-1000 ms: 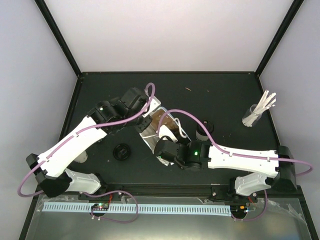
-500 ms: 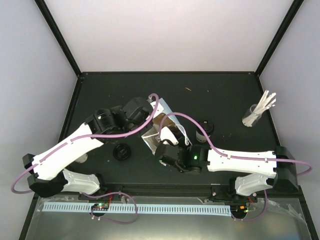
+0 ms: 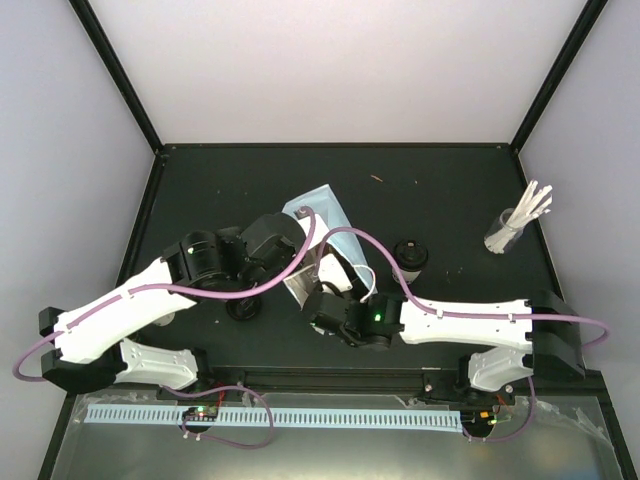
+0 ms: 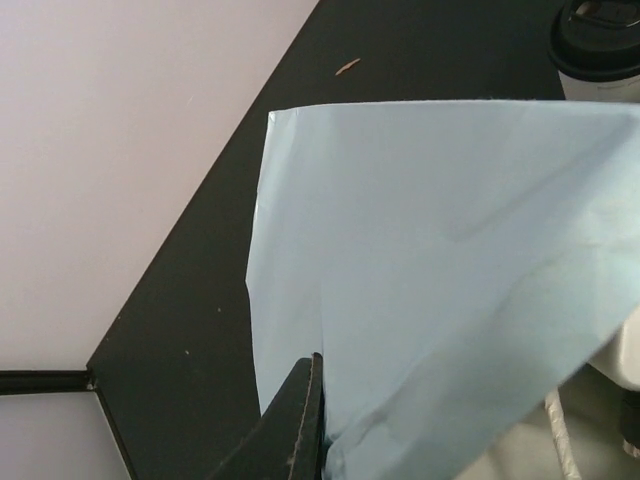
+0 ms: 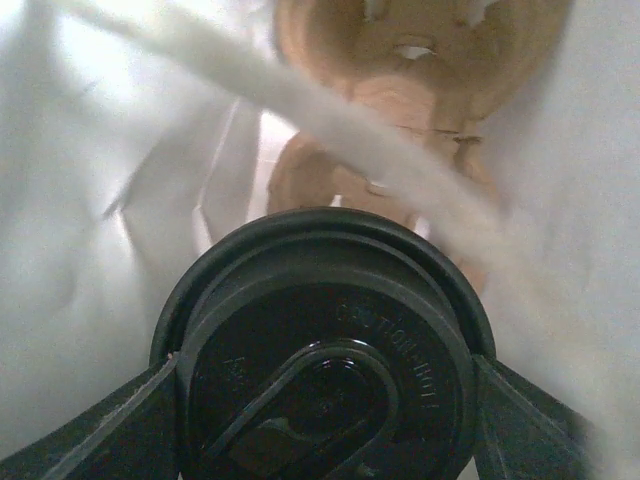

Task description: Pack the takeout coffee

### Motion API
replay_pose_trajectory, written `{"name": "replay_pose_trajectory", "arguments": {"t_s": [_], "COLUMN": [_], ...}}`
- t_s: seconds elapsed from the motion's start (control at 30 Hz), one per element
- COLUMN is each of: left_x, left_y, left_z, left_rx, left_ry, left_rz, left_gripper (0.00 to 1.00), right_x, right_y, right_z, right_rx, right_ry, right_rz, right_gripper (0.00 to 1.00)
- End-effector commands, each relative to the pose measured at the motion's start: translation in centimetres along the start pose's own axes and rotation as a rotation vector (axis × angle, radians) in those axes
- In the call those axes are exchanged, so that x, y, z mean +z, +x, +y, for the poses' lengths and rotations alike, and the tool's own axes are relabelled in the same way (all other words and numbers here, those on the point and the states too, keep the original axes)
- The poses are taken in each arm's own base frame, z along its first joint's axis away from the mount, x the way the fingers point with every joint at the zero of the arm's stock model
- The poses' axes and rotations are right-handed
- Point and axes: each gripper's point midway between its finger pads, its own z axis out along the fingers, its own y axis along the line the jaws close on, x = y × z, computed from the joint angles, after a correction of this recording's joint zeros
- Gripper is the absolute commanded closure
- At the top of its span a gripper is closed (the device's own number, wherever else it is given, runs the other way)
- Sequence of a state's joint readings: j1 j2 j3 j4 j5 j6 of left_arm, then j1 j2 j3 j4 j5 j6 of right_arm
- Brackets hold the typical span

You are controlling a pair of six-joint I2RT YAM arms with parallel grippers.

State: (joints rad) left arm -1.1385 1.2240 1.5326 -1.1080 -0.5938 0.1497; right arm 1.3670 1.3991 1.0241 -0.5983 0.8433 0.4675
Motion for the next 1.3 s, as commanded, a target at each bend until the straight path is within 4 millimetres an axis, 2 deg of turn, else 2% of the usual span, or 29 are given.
{"name": "replay_pose_trajectory", "arguments": {"t_s": [0.0,0.2,0.43,0.77,0.93,1.1,1.27], "left_x": [-0.8,-0.5,-0.5,-0.7,-0.8,-1.0,-1.0], "left_y": [-0.6,-0.4,-0.7,-0.9,-0.8,-0.8,-0.6], "left_z": [0.3,-0.6,-1.2,-2.0,-2.1,-2.1,-2.2], "left_rx": [0.018,0.019,0.008,-0.002,-0.002,-0.004,-0.009], "left_ry": [-0.03,-0.005,0.035,0.081,0.091,0.097,0.099], "left_rz": [-0.013,0.004,-0.014,-0.037,-0.034,-0.035,-0.031], "left_gripper": [0.99,0.98,0.98,0.98,0.98,0.99,0.98], "right_x": [1.0,1.2,0.6,0.7,1.5,2.3,2.0], "right_y": [0.3,-0.5,-2.3,-3.7,-3.4,-2.6,-2.7], "right_z": [-2.0,-2.7,-2.1,-1.2,-1.9,-1.8,-2.4], "right_rx": [0.014,0.007,0.008,-0.01,-0.053,-0.033,-0.037], "right_ry": [0.12,0.163,0.089,0.07,0.165,0.135,0.143], "right_rz": [0.027,0.007,-0.077,-0.098,-0.056,-0.013,-0.02], "right_gripper": [0.49,0.49,0.5,0.5,0.5,0.5,0.51]}}
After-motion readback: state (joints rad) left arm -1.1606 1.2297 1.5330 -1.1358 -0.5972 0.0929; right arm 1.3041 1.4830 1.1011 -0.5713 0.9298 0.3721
